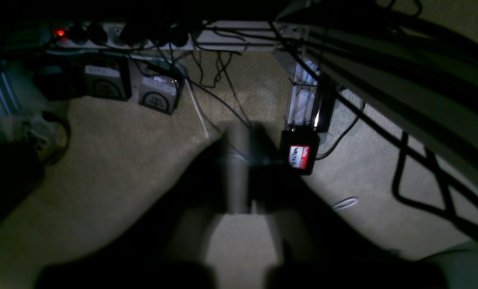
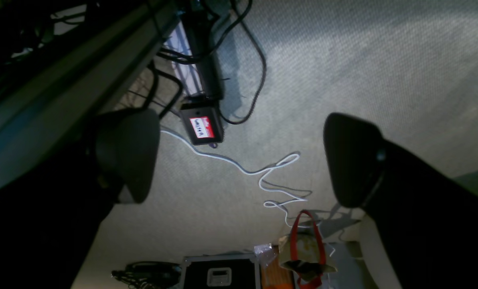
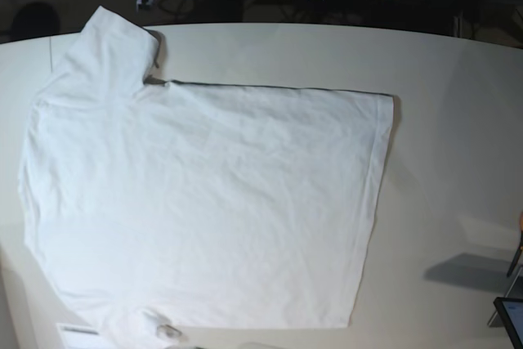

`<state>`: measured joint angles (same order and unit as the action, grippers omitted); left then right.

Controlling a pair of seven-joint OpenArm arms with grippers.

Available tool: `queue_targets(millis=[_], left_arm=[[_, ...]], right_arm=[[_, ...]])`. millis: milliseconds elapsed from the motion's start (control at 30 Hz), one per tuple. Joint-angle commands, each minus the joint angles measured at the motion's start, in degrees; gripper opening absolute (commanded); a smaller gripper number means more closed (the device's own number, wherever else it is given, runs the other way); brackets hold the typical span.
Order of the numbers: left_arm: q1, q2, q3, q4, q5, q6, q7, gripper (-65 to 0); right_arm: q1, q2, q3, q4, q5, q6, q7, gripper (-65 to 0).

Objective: Fold the T-shirt properly

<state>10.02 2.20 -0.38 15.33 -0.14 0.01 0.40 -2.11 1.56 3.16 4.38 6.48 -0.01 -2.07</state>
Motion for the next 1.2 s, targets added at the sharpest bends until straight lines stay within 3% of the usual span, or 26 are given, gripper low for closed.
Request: queue_targets(millis=[0,67,100,200,267,333,467,567,667,733,833,900,1000,1033,1100,1167], left_arm=[[0.5,0.0,0.0,0.2,0.1,0.2,-0.4,-65.0],[0.5,0.0,0.0,0.3,0.1,0.2,-0.4,-60.6],[0.5,0.0,0.0,0.3,0.1,0.2,-0.4,-59.3],[0.5,0.0,0.0,0.3,0.1,0.2,-0.4,-56.9],[0.5,0.1,0.0,0.2,0.1,0.2,-0.4,-51.6],[0.5,0.1,0.0,0.2,0.1,0.2,-0.4,-44.2],[0.5,0.1,0.7,0.1,0.5,0.2,-0.4,-32.9],[0.5,0.1,0.8,0.1,0.7,0.2,-0.4,-31.9],[0.5,0.0,0.8,0.1,0.8,0.2,-0.4,-31.7],[0.5,0.0,0.4,0.1,0.3,0.2,-0.4,-31.7],[0.5,0.0,-0.2,0.1,-1.1,0.2,-0.4,-31.7],[0.5,0.0,-1.1,0.1,-7.6,-0.3,-0.1,-31.7],[0.5,-0.3,-2.8,0.0,-20.8,-6.2,0.2,-31.7],[0.5,-0.9,-2.5,0.0,-24.3,-7.4,0.2,-31.7],[0.5,-1.4,0.0,0.0,-25.6,-7.4,0.2,-32.2],[0.3,-2.2,6.8,0.0,-19.9,-7.3,-0.1,-32.4]], right_arm=[[-0.1,0.2,-0.6,0.2,-0.1,0.3,0.1,-5.4],[-0.1,0.2,-3.5,0.2,-0.1,2.8,0.0,-10.4],[-0.1,0.2,-5.6,0.2,-0.1,4.2,0.0,-16.1],[-0.7,0.2,-10.7,0.2,0.1,6.3,0.0,-39.8],[-1.2,0.1,-13.1,0.3,0.1,6.6,0.3,-55.3],[-1.3,0.0,-16.0,0.3,0.1,7.4,0.8,-65.0],[-2.5,0.1,-27.2,0.3,0.0,8.4,8.5,-60.9],[-3.3,0.4,-39.1,-0.1,0.1,8.2,13.7,-55.0],[-3.3,0.4,-43.7,-0.1,0.3,7.1,13.0,-49.9],[-3.3,0.2,-42.4,0.1,1.3,4.8,12.6,-47.3],[-3.3,0.1,-32.5,0.2,10.5,4.9,12.7,-44.1],[-3.3,0.4,-24.1,0.2,18.0,8.1,12.6,-40.8],[-3.4,1.3,-14.5,0.2,24.7,14.7,10.2,-37.4],[-3.4,1.4,-13.0,0.2,25.0,16.3,9.0,-37.4],[-3.2,1.4,-14.3,0.2,23.0,16.0,7.7,-37.4],[-2.9,1.3,-19.2,0.2,17.6,11.1,7.5,-37.4]])
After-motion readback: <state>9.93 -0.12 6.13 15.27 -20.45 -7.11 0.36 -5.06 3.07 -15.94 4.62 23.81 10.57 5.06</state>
